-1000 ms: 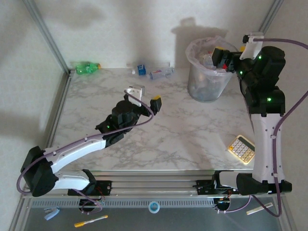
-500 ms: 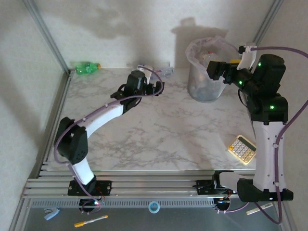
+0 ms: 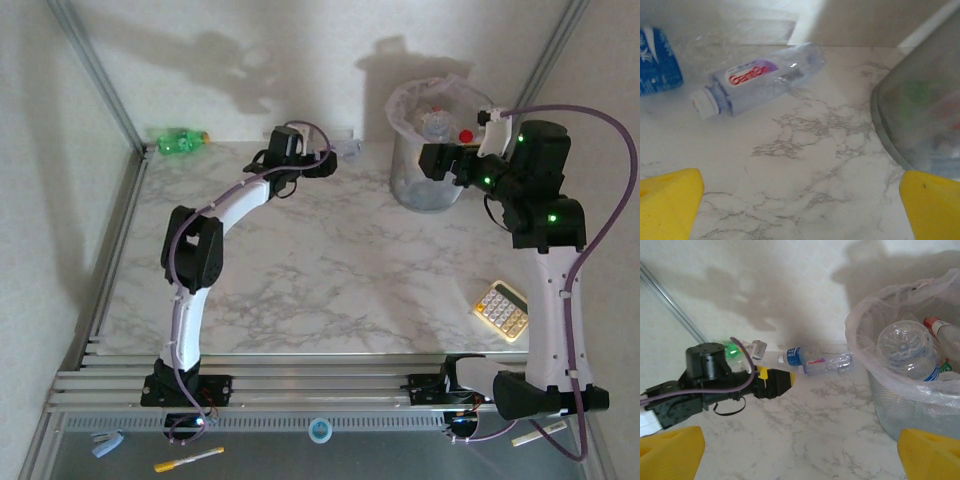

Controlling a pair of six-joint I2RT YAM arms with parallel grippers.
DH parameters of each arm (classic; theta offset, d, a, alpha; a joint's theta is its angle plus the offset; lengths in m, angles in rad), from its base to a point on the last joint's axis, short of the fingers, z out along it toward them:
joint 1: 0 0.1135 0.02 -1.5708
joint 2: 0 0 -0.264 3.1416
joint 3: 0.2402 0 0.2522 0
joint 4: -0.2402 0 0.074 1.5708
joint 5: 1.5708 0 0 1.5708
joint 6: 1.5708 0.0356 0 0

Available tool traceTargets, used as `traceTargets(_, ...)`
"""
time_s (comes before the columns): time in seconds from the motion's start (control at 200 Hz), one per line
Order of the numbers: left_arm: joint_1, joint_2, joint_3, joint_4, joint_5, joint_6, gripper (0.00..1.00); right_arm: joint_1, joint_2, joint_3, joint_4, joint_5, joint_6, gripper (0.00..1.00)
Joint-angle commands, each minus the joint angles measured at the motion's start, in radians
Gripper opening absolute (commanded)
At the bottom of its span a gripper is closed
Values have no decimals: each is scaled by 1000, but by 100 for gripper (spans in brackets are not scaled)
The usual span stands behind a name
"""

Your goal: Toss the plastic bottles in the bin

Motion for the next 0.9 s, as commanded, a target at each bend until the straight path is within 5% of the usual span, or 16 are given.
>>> traceTargets(0.0,41,73,55,82,82,-192,100,14,0,-12,1,-26,-13,99)
traceTargets(0.35,76,290,200,257,124,-454,99,56,5,-51,4,-31,-45,99)
traceTargets(0.891,89,436,284,368,140,-625,89,72,2,-53,1,-16,-70,99)
